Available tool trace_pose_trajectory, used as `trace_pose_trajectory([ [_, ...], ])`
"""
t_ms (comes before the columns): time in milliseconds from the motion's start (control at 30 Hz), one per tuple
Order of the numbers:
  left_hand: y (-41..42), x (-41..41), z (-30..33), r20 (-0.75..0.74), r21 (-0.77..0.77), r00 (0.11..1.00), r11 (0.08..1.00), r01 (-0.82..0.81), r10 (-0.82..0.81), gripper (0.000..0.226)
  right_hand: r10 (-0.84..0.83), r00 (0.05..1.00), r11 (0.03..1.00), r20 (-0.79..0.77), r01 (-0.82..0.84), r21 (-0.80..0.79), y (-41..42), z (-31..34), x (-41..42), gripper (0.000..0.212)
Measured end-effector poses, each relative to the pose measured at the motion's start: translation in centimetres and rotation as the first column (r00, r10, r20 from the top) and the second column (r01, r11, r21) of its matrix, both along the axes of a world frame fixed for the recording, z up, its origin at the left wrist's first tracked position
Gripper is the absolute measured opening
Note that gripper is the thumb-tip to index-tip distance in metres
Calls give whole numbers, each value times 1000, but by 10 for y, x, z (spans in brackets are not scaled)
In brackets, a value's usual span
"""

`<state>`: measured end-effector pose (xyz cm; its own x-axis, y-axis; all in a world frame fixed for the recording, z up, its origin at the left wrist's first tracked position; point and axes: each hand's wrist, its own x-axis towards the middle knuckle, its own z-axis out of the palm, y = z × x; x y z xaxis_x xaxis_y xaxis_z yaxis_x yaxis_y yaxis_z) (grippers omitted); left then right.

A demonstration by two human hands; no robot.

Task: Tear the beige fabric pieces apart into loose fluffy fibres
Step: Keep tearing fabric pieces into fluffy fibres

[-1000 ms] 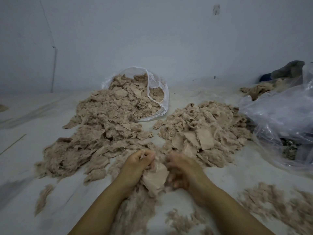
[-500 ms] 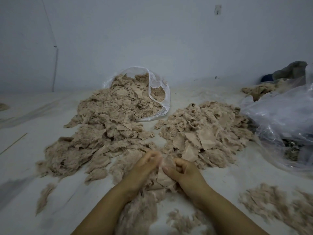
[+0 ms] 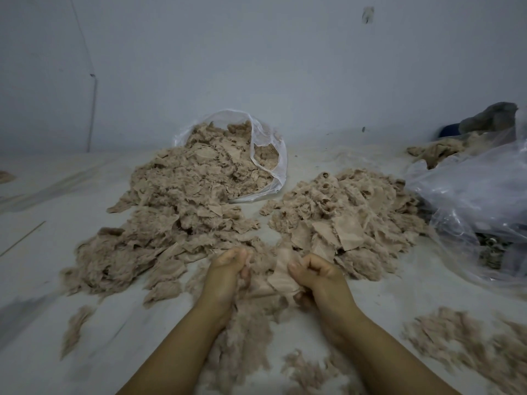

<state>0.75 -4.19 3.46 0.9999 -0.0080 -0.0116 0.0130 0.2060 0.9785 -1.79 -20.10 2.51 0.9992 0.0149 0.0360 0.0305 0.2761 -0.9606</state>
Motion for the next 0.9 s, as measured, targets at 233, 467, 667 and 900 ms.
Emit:
trace_pose_trajectory([
  [233, -4, -9, -1, 94, 311, 920, 889, 335, -380, 21, -5, 999, 1000, -34, 4, -19, -6, 1, 1, 12],
  [467, 1, -12, 1, 103, 357, 864, 829, 430, -493, 15, 53, 997, 993, -52, -58, -107, -6, 1, 0, 20],
  [667, 8, -1, 0, 74, 349, 958, 907, 236, -277, 32, -168, 985, 986, -36, 168, 3, -11, 4, 4, 22],
  [900, -2, -10, -1, 76, 358, 886, 841, 404, -458, 12, -114, 993, 989, 13, 115, -88, -2, 3, 0, 15],
])
